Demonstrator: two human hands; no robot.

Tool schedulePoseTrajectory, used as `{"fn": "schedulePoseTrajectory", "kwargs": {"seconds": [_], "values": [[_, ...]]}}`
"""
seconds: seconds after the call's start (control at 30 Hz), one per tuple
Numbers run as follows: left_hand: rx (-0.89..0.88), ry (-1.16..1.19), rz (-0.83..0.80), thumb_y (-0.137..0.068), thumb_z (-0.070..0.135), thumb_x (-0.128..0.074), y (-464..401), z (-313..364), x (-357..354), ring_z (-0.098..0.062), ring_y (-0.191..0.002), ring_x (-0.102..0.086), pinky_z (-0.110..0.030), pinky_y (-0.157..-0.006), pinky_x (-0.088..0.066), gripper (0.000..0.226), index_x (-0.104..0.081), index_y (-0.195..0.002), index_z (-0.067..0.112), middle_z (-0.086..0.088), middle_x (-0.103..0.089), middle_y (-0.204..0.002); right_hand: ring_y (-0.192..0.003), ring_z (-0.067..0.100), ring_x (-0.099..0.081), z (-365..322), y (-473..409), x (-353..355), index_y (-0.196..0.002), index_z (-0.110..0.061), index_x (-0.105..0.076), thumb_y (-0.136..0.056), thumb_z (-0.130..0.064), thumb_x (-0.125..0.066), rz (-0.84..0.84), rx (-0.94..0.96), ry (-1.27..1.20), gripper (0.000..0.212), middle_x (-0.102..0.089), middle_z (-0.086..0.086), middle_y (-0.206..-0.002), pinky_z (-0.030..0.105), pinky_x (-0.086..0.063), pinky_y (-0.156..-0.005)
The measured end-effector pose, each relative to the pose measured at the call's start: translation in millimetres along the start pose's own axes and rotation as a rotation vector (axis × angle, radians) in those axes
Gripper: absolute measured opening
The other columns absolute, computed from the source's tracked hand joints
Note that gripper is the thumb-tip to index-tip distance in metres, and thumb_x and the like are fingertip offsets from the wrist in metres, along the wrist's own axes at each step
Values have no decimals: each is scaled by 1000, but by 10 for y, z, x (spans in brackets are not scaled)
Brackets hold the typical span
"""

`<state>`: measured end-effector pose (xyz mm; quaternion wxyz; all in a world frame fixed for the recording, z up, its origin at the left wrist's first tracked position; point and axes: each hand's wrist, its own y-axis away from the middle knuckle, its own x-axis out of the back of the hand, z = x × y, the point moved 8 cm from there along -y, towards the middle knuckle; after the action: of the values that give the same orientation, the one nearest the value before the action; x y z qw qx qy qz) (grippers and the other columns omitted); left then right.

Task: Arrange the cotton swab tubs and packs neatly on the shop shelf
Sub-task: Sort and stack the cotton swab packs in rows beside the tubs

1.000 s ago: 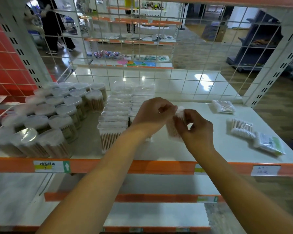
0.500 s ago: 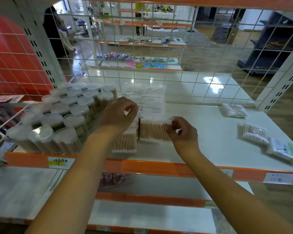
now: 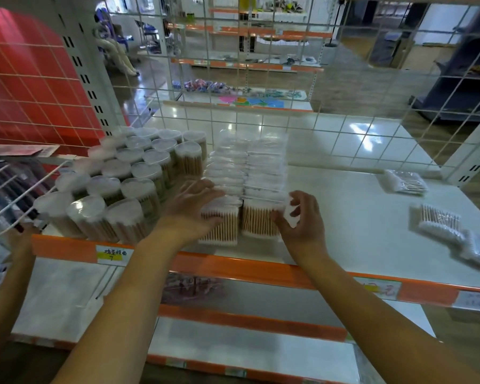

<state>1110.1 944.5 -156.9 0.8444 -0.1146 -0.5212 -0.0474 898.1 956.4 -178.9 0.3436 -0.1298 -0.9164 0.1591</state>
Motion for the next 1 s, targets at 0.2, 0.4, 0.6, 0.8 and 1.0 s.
{"fn": "schedulePoseTrajectory", "kwargs": {"seconds": [0.2, 0.4, 0.6, 0.8, 1.0], "values": [[-24, -30, 11, -83, 32, -67, 11, 18, -1, -14, -134, -24, -32, -106, -27, 50, -51, -130, 30, 11, -38, -140, -107, 22, -34, -247, -6, 6, -110, -29, -46, -72, -22, -69, 69, 370, 279, 45, -34, 2, -120, 37, -37, -85], [-20, -15, 27, -83, 31, -66, 31, 15, -9, -13, -134, -23, -30, -106, -25, 46, -54, -127, 30, 11, -37, -142, -102, 22, -37, -234, -12, -23, -98, -19, -65, -66, -13, -78, 46, 376, 324, 35, -56, 10, -106, 36, -35, -79], [-66, -131, -4, -84, 32, -64, -8, 137, 50, -15, -133, -22, -33, -109, -23, 54, -44, -134, 28, 8, -38, -139, -108, 35, -45, -314, -28, -59, -98, -11, -67, -68, -13, -74, -57, 273, 330, 31, -55, 14, -112, 45, -39, -84], [-154, -238, -19, -83, 43, -62, -101, 558, 27, -15, -139, -10, -42, -117, -6, 74, -23, -145, 31, 7, -26, -147, -106, 27, -40, -414, -47, 59, -103, -11, -65, -63, -13, -77, -32, 337, 388, 41, -58, 14, -109, 45, -45, -78], [-254, -270, -36, -91, 40, -51, -236, 1183, -243, -17, -141, -4, -41, -116, 3, 68, -16, -147, 25, 4, -22, -149, -114, 27, -39, -204, -81, 424, -117, -12, -59, -78, -18, -66, -23, 249, 424, 41, -53, 13, -120, 43, -40, -89]]}}
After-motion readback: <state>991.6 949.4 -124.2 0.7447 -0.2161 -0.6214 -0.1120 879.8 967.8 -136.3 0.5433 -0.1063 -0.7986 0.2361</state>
